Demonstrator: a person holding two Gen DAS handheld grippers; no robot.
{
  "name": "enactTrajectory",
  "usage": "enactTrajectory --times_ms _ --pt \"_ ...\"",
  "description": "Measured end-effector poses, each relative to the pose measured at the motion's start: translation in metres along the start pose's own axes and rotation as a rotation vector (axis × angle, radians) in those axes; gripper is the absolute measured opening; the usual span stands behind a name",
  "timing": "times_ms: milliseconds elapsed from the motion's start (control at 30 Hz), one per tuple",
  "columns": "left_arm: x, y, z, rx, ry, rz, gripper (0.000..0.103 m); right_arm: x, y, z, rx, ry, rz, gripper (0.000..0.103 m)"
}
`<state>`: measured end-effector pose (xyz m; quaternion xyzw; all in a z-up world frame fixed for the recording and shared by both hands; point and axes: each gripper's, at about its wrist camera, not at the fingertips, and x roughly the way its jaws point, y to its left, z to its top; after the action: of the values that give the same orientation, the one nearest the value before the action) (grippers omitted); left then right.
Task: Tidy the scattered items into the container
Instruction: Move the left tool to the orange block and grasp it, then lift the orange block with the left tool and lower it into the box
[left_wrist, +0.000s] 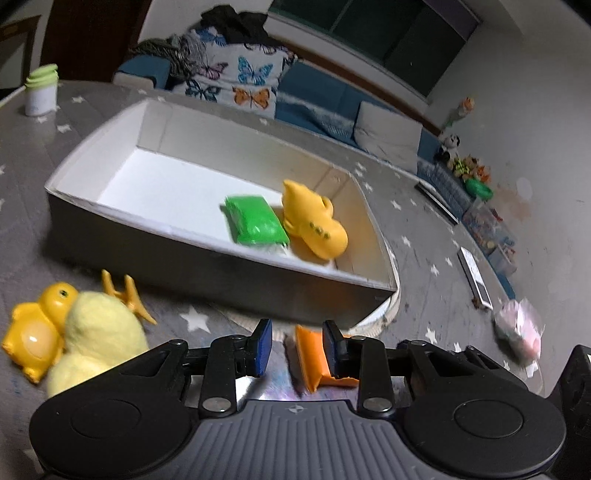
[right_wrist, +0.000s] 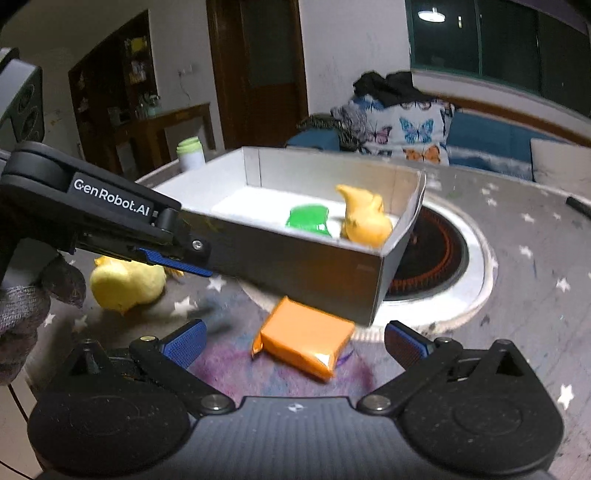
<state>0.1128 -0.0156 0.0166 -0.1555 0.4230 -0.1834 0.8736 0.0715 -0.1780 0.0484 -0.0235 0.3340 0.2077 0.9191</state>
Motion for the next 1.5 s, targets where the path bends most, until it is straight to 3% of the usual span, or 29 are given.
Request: enactTrajectory --times_ms 267,367,667,767,900,1033,1267,1500 --pt "0.022 -0.004 -0.006 0.002 0.066 -0.023 0.033 0.013 -0.001 -0.006 0.025 0.032 -0.006 0.102" --pt "0.028 -0.006 -0.007 0.002 0.081 -0.026 0.033 0.017 -0.001 -0.008 0.033 0.042 -0.009 0.096" --pt "0.038 -0.005 -0.006 -0.015 0.110 -0.042 0.033 0.024 -0.001 -0.010 0.034 0.054 -0.019 0.089" --pt "0.040 -0.005 -0.006 -0.019 0.120 -0.047 0.033 0.025 0.001 -0.011 0.022 0.052 -0.026 0.085" --pt "0.038 -0.004 -0.007 -0.027 0.121 -0.046 0.033 0.023 0.001 -0.010 0.017 0.048 -0.035 0.071" --pt "0.034 -0.003 -0.009 -0.042 0.121 -0.046 0.032 0.020 -0.001 -0.009 0.034 0.050 -0.023 0.068" --pt "0.008 -0.003 -0.008 -0.052 0.067 -0.067 0.032 0.006 0.008 -0.005 0.010 0.017 -0.008 0.065" --pt "-0.019 -0.014 0.018 -0.023 -0.044 -0.084 0.032 -0.014 0.016 0.023 -0.045 -0.069 -0.001 0.065"
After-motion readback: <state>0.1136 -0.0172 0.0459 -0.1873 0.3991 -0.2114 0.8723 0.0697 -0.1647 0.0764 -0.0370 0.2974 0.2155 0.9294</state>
